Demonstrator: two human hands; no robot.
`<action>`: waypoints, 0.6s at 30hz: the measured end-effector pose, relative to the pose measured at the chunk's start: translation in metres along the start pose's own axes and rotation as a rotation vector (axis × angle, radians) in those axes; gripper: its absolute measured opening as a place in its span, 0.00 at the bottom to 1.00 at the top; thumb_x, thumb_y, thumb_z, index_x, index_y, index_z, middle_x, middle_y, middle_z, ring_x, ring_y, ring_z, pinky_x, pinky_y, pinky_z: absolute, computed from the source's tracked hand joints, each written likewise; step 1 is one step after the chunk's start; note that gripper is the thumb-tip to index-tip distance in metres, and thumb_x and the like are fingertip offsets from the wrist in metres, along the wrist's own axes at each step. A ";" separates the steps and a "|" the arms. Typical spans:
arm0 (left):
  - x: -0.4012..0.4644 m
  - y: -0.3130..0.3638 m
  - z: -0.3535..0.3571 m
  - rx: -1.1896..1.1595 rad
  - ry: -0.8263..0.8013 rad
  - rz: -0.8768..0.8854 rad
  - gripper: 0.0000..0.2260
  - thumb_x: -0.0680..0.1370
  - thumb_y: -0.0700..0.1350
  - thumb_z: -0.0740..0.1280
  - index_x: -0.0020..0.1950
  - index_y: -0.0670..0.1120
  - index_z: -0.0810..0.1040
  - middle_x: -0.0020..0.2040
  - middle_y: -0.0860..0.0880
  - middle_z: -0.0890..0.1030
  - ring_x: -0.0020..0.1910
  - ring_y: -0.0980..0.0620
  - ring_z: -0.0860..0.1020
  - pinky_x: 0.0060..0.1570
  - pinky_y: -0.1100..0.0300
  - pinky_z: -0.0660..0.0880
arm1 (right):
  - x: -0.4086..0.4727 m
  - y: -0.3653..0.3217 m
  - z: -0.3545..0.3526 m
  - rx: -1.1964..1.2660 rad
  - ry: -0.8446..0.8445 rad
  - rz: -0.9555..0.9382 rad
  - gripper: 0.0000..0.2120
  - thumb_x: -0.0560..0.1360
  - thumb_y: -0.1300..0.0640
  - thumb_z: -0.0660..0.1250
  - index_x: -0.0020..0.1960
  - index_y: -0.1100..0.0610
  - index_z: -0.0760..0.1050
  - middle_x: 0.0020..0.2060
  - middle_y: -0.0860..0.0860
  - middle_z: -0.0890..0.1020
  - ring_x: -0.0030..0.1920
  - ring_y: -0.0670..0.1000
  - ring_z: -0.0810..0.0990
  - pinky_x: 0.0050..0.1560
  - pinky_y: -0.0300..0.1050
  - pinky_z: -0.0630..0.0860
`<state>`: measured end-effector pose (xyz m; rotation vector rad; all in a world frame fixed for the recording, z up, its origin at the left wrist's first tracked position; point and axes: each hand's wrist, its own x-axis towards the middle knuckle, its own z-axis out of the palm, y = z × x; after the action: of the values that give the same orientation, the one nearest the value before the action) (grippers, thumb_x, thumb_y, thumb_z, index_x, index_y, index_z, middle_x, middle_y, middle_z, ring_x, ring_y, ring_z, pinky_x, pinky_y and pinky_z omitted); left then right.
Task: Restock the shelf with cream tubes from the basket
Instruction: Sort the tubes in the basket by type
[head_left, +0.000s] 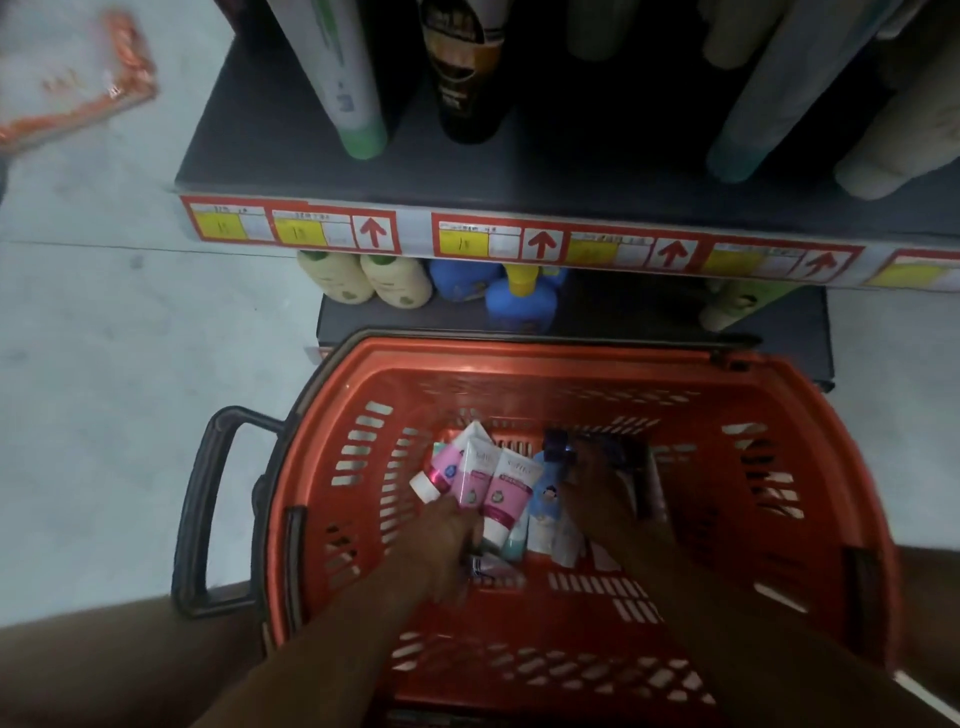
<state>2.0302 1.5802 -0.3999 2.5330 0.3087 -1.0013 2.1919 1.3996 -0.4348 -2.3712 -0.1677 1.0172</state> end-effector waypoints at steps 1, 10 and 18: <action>-0.002 -0.001 0.001 -0.044 0.024 -0.032 0.14 0.76 0.47 0.74 0.61 0.53 0.79 0.63 0.49 0.76 0.59 0.48 0.76 0.57 0.59 0.73 | 0.002 -0.002 0.000 0.097 0.016 0.017 0.28 0.78 0.60 0.70 0.76 0.52 0.69 0.60 0.53 0.81 0.50 0.52 0.82 0.49 0.46 0.78; 0.007 0.005 -0.014 -0.055 -0.016 -0.039 0.19 0.76 0.46 0.76 0.67 0.52 0.81 0.64 0.50 0.78 0.65 0.48 0.76 0.63 0.55 0.77 | 0.015 -0.022 0.003 0.463 0.021 0.236 0.11 0.77 0.51 0.74 0.56 0.56 0.83 0.50 0.48 0.85 0.47 0.46 0.82 0.49 0.41 0.80; 0.012 0.002 -0.032 -0.332 -0.195 -0.131 0.18 0.79 0.46 0.73 0.69 0.50 0.78 0.62 0.51 0.82 0.62 0.49 0.80 0.61 0.53 0.80 | -0.001 -0.007 0.003 0.292 0.212 0.295 0.27 0.80 0.39 0.67 0.73 0.49 0.66 0.60 0.54 0.81 0.57 0.59 0.81 0.59 0.57 0.79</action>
<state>2.0593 1.5937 -0.3863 2.1234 0.5399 -1.1313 2.1898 1.4064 -0.4323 -2.2509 0.3944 0.8424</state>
